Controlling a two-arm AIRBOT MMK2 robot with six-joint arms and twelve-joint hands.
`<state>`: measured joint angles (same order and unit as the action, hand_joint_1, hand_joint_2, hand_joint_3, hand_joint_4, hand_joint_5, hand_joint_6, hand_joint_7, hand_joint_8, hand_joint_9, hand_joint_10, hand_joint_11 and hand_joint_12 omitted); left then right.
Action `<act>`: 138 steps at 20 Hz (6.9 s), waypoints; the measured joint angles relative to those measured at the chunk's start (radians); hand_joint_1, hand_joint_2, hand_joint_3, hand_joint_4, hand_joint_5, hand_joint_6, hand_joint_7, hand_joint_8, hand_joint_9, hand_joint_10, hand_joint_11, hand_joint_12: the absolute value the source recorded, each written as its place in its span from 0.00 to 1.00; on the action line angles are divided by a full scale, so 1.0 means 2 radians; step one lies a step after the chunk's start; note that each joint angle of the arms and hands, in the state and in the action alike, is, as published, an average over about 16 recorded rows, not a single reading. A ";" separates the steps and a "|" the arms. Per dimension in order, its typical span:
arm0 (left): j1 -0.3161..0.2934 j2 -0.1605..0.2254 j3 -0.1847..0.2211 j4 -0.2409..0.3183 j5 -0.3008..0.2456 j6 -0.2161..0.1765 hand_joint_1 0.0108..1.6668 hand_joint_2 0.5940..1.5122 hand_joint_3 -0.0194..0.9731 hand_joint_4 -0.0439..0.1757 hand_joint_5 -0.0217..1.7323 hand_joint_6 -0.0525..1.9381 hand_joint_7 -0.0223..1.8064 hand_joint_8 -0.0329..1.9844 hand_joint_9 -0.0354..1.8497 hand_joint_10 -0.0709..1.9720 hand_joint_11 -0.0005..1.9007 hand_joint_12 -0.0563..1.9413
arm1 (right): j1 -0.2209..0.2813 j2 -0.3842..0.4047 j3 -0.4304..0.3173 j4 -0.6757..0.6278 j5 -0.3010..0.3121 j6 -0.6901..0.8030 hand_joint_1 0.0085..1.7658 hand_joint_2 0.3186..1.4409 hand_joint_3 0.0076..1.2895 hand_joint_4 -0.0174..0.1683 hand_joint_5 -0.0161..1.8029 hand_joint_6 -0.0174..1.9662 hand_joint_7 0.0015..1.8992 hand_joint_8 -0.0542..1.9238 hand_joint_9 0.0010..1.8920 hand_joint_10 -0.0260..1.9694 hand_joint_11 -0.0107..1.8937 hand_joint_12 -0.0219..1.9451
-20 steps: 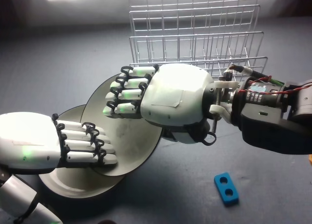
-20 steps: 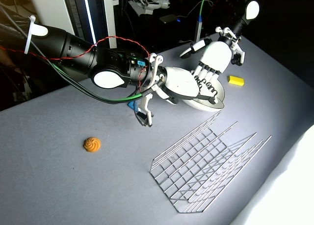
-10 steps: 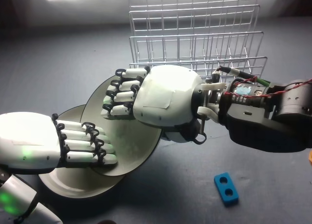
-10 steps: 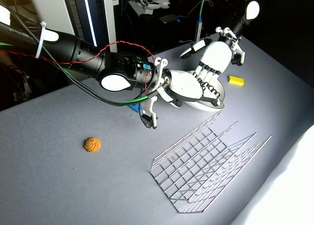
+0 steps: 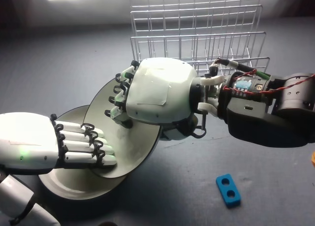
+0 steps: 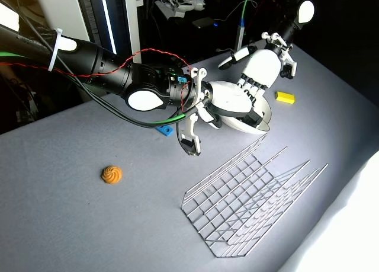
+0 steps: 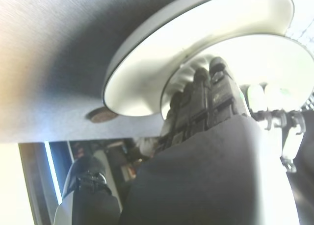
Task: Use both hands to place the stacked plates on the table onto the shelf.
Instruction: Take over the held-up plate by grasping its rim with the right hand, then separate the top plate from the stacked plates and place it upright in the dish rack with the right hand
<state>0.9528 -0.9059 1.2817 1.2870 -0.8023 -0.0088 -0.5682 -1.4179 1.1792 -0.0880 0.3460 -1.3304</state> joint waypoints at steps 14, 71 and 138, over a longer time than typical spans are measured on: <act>-0.042 0.069 -0.007 0.027 -0.019 -0.051 0.01 0.49 0.04 0.21 0.08 0.03 0.07 0.02 0.06 0.04 0.01 0.07 | 0.021 0.020 -0.037 0.012 -0.010 -0.010 0.72 0.53 0.01 0.11 0.48 0.47 0.48 0.42 0.48 0.53 0.41 0.54; -0.135 0.132 0.004 0.101 -0.053 -0.150 0.01 0.47 0.04 0.21 0.09 0.03 0.08 0.02 0.06 0.04 0.01 0.10 | 0.210 0.213 -0.175 0.411 0.005 0.084 0.76 0.61 0.01 0.08 0.49 0.58 0.48 0.55 0.44 0.63 0.37 0.59; -0.028 0.071 0.037 0.063 0.029 -0.099 0.01 0.50 0.04 0.21 0.09 0.03 0.08 0.02 0.06 0.04 0.01 0.12 | 0.110 0.122 0.084 0.395 -0.081 0.345 0.76 0.68 0.00 0.04 0.47 0.58 0.46 0.58 0.43 0.64 0.36 0.59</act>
<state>0.8963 -0.7635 1.3563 1.4136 -0.7452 -0.2059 -0.3475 -1.1743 1.3470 0.7018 0.1846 -0.6407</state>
